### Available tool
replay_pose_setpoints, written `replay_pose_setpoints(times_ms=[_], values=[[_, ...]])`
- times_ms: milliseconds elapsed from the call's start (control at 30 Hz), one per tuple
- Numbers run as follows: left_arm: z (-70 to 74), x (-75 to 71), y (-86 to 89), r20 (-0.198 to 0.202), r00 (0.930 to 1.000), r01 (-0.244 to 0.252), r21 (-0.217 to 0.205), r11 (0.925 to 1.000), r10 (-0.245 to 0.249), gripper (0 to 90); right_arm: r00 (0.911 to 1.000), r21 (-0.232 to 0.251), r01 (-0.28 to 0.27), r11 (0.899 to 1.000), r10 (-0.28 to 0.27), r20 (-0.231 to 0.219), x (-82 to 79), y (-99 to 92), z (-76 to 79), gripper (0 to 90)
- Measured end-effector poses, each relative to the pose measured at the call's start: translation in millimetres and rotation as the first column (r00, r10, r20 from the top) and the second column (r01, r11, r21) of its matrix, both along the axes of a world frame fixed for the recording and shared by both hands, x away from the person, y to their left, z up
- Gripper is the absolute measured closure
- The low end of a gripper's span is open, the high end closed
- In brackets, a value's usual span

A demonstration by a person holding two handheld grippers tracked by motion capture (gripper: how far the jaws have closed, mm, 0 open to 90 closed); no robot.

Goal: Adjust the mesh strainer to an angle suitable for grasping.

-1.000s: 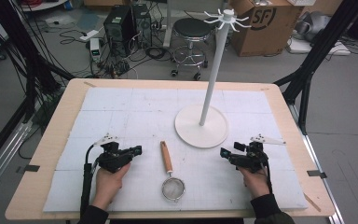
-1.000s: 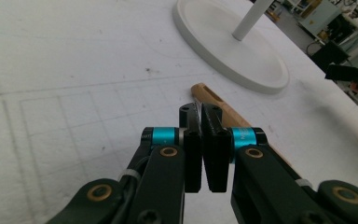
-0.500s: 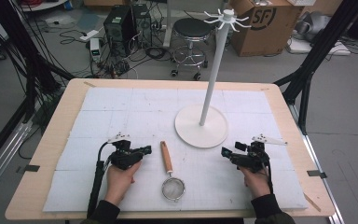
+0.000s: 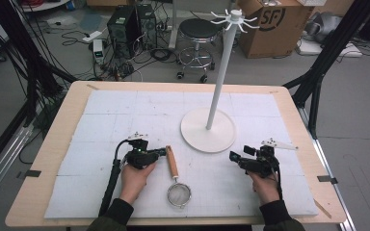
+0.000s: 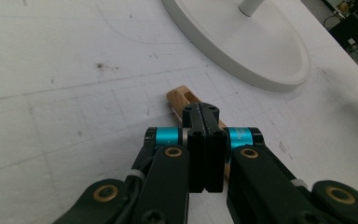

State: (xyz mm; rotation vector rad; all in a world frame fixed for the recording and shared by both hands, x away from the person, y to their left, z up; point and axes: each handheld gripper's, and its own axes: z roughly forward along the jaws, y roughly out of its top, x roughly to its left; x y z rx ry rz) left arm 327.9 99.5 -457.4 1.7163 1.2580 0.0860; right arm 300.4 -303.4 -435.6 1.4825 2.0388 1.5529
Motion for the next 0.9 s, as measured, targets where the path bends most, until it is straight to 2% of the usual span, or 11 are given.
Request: replay_pose_setpoints(times_ms=[133,233,500,567,633,700,800,900], values=[[-0.9,3.3,-4.8,-0.006,1.0,-0.007,0.007,1.0,0.007,89.9,0.9998,0.001,0.007,1.0,-0.007,0.016,0.3,-1.3,0.2,14.6],[-1.8,5.0,-3.9,-0.021,0.9997,-0.016,-0.015,0.9998,0.016,89.9,0.9999,0.003,0.007,1.0,-0.007,0.016,0.3,-1.4,0.2,14.6],[-2.7,5.8,-9.2,-0.045,0.9988,-0.019,0.003,0.9998,0.019,89.9,0.9999,0.005,0.002,1.0,-0.002,0.012,0.9,0.4,0.4,14.6],[-2.7,5.7,-12.2,-0.039,0.9992,-0.011,-0.007,0.9999,0.01,89.9,1.0,0.005,0.002,1.0,-0.002,0.01,1.0,0.4,0.4,14.6],[-2.4,6.6,-17.7,-0.04,0.9992,0.005,0.01,0.9999,-0.005,89.9,0.9999,0.005,0.002,1.0,-0.003,0.011,0.9,-0.1,0.3,14.6],[-2.4,7.3,-23.3,-0.042,0.999,0.013,-0.002,0.9999,-0.013,89.9,1.0,0.004,0.002,1.0,-0.002,0.009,0.8,-0.2,0.3,14.6],[-1.9,8.8,-35.6,-0.034,0.9991,0.026,0.012,0.9996,-0.026,89.9,1.0,0.004,0.001,1.0,-0.001,0.004,0.7,-0.2,0.2,14.6],[-2.1,11.3,-41.1,-0.035,0.9987,0.038,0.002,0.9993,-0.038,89.9,1.0,0.005,-0.001,1.0,0.001,0.003,0.7,-0.4,0.1,14.6]])
